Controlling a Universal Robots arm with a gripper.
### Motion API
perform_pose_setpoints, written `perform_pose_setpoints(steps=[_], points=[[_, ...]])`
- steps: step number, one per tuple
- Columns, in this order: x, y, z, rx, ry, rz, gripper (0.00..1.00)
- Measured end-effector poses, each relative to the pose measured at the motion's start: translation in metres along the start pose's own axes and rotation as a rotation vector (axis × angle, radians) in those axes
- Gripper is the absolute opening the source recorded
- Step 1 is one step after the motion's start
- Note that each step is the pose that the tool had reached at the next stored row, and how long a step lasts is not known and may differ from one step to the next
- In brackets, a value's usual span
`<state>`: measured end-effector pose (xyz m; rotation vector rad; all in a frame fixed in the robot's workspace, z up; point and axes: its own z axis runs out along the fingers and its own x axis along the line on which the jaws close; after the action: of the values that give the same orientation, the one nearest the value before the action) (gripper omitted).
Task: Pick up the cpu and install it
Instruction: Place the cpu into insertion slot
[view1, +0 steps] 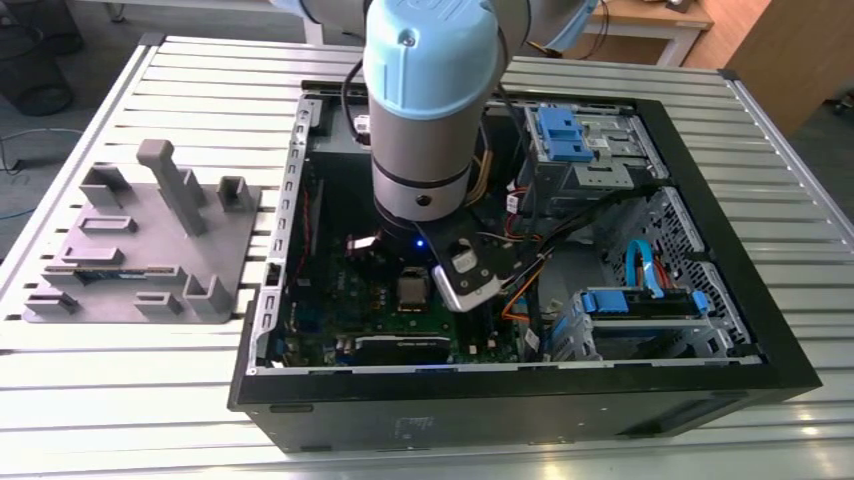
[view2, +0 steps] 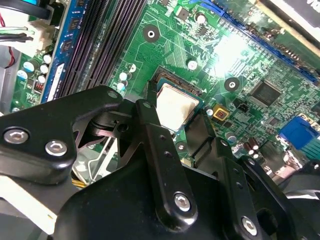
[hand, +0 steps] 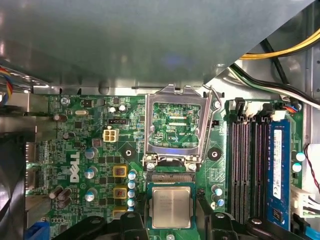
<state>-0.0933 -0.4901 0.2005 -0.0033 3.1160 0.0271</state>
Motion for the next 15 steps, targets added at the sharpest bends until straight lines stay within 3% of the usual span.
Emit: perform_pose_setpoints(steps=[15], points=[[-0.0007, -0.0002, 0.0067, 0.0002, 0.0001, 0.0, 0.47]])
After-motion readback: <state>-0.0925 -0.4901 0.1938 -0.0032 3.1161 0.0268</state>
